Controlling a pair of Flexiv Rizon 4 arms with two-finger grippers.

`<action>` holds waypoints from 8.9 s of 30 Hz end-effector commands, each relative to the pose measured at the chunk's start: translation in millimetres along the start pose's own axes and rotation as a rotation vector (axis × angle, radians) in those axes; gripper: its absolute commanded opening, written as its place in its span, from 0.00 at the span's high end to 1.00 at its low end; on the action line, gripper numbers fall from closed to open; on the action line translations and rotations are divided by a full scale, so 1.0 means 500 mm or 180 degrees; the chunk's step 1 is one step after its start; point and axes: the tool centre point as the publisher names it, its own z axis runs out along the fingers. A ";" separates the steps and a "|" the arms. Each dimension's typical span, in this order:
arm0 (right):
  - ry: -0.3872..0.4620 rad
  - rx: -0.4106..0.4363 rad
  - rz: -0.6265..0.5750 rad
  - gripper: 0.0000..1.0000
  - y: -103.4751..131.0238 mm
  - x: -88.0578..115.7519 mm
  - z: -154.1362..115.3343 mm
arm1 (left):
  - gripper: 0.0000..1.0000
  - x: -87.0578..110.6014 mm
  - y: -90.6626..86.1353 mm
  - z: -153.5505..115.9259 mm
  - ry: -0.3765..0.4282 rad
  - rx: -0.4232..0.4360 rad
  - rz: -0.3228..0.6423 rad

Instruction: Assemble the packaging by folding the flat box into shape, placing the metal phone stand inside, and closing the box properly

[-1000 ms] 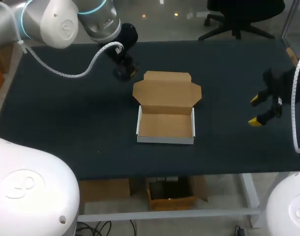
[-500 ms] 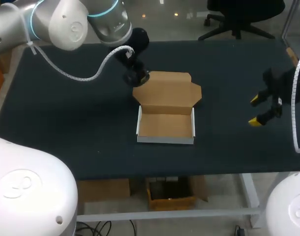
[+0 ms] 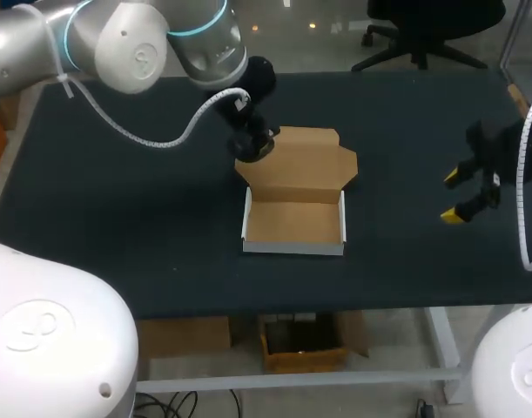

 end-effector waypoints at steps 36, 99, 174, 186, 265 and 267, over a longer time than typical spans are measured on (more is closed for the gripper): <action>0.0002 -0.0008 -0.0003 0.00 -0.001 0.001 -0.001 | 1.00 0.160 0.013 0.112 0.0080 -0.0161 -0.0459; 0.0002 -0.0008 -0.0003 0.00 -0.001 0.001 -0.001 | 0.00 0.221 0.031 0.268 0.0199 -0.0193 -0.0326; 0.0002 -0.0008 -0.0003 0.00 -0.001 0.001 -0.001 | 0.00 0.340 0.110 0.243 -0.0222 -0.0943 -0.2727; 0.0002 -0.0008 -0.0003 0.00 -0.001 0.001 -0.001 | 0.00 0.391 0.140 0.238 -0.0240 -0.1040 -0.2888; 0.0002 -0.0008 -0.0003 0.00 -0.001 0.001 -0.001 | 0.00 -0.025 0.168 0.101 0.1579 0.0438 -0.1994; 0.0002 -0.0008 -0.0003 0.00 -0.001 0.001 -0.001 | 0.00 -0.033 0.165 0.110 0.1656 0.0452 -0.1974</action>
